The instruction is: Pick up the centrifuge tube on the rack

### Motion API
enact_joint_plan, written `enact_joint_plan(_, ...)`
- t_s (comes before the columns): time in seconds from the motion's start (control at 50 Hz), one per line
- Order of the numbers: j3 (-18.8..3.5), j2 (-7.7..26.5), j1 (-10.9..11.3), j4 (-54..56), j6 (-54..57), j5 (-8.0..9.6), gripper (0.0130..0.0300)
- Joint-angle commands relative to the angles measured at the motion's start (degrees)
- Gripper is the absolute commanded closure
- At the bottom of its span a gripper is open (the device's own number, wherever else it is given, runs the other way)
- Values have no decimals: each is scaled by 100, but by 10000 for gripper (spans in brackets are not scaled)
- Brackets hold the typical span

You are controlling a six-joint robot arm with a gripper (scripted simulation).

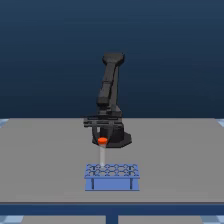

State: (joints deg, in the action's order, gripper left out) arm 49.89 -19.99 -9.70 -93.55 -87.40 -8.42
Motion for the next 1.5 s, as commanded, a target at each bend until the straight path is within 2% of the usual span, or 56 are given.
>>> enact_joint_plan(0.02,-36,-32,0,-459,-594,-2,300)
enact_joint_plan(0.44,-195,-169,0,-2272,-2428,-90,300)
enact_joint_plan(0.8,-387,-306,0,-3790,-3970,-275,300)
enact_joint_plan(1.2,-542,-398,0,-4598,-4797,-451,300)
enact_joint_plan(1.5,-578,-417,0,-4749,-4952,-494,300)
